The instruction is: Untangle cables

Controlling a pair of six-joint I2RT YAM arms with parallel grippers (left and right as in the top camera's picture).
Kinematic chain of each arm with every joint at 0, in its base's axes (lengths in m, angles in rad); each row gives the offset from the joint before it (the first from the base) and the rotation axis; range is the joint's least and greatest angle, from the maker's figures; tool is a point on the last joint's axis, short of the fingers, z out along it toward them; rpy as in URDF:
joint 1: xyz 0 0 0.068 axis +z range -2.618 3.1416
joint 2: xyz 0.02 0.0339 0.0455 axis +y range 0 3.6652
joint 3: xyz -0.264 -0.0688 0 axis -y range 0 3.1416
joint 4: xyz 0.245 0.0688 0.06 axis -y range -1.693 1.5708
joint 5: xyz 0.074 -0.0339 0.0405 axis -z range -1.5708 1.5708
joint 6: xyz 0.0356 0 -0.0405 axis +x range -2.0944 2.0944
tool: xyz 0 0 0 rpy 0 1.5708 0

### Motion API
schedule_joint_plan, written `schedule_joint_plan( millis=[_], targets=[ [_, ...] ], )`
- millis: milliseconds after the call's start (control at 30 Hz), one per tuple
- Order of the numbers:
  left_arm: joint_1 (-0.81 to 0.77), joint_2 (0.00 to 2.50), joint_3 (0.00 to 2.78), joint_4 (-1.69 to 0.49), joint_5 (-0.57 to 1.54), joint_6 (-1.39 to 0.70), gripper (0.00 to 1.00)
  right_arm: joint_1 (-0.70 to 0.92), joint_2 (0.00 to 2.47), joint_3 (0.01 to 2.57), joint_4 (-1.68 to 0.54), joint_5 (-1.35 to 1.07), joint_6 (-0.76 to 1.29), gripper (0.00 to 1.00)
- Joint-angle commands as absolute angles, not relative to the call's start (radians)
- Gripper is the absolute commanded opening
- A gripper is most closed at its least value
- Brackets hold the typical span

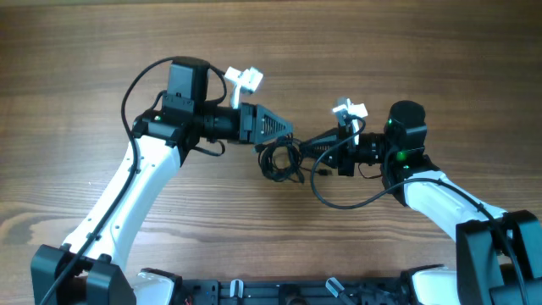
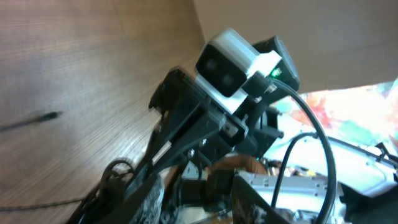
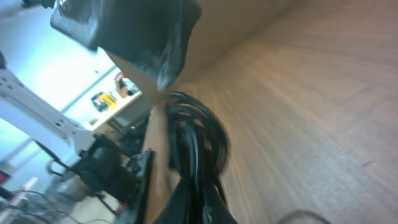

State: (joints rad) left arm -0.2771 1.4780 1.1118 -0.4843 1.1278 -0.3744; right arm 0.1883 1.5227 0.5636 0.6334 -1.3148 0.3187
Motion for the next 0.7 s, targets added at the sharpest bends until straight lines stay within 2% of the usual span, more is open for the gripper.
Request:
schedule_joint_plan(
  millis=[0,200,300,400,500,667],
  targets=[
    [-0.279,1.457,1.117,-0.429,1.024,-0.435,0.37,0.181,1.539,0.571,0.653,-1.432,0.473,0.04],
    [-0.365,1.457,1.117,-0.492,0.645,-0.402,0.39,0.146,1.539,0.571,0.654,-1.468,0.583,0.04],
    [-0.414,1.457,1.117,-0.498,0.596,-0.326,0.44,0.146,1.539,0.571,0.651,-1.467,0.583,0.04],
    [-0.449,1.457,1.117,-0.489,0.566,-0.292,0.54,0.146,1.539,0.571,0.649,-1.407,0.632,0.04],
    [-0.441,1.457,1.117,-0.486,0.554,-0.292,0.53,0.146,1.539,0.571,0.650,-1.317,0.785,0.04],
    [-0.422,1.457,1.117,-0.487,0.484,-0.292,0.51,0.146,1.539,0.571,0.650,-1.302,0.983,0.04]
  ],
)
